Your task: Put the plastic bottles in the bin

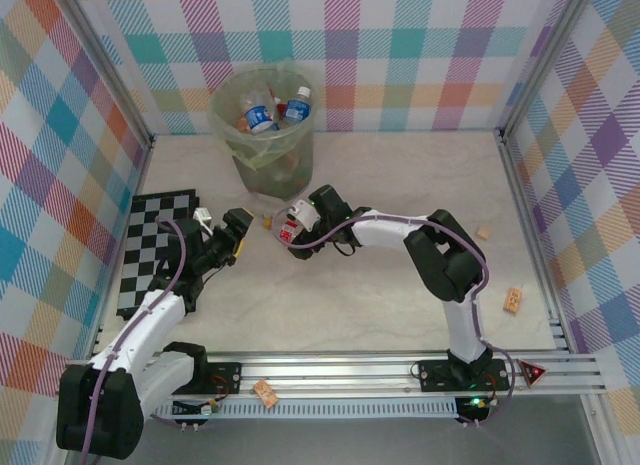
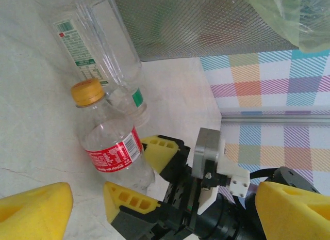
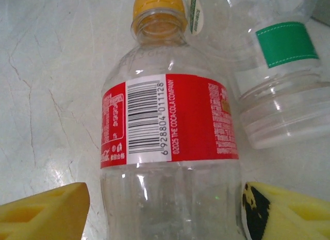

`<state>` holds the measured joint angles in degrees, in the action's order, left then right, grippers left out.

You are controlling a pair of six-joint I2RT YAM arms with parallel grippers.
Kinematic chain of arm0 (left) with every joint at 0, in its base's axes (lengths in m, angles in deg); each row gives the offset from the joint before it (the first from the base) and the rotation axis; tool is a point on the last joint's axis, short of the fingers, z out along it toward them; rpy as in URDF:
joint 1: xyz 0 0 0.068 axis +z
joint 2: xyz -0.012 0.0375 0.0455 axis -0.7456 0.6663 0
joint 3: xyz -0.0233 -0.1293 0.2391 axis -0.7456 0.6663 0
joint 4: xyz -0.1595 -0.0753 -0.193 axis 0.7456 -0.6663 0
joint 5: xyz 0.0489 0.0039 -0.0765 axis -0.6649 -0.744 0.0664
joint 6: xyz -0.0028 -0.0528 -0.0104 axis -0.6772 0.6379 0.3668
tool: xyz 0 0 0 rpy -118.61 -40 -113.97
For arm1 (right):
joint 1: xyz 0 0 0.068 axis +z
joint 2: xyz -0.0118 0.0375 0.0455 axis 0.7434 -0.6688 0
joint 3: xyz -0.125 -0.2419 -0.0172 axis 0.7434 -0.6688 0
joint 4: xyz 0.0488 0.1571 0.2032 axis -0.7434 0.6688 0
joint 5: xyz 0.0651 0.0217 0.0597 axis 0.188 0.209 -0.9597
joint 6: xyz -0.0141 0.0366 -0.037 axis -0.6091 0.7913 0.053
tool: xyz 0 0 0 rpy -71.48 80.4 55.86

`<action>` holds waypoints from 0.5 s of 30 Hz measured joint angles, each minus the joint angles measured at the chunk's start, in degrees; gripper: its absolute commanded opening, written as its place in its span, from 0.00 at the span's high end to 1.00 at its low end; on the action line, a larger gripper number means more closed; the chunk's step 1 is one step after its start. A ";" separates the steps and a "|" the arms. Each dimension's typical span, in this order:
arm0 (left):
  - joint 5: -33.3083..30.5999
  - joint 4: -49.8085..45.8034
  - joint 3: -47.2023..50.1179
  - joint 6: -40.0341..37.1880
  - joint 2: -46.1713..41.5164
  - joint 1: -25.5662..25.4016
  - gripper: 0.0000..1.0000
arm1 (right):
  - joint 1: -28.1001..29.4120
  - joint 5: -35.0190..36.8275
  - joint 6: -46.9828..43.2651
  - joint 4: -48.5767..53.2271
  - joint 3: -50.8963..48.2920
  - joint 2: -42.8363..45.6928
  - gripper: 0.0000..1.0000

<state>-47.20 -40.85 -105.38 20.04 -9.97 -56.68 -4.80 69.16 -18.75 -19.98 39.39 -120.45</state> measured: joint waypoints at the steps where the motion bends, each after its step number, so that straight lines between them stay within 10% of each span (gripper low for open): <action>1: 0.02 0.31 0.00 0.31 0.26 -0.13 0.09 | 0.00 -0.17 0.17 0.28 0.00 0.00 0.31; 15: 0.81 8.85 0.85 5.73 4.70 -3.91 0.03 | 0.31 -1.36 4.46 -2.12 -10.36 11.32 0.52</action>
<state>-46.39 -32.00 -104.53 25.77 -5.27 -60.60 -4.50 67.80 -14.29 -22.10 29.03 -109.13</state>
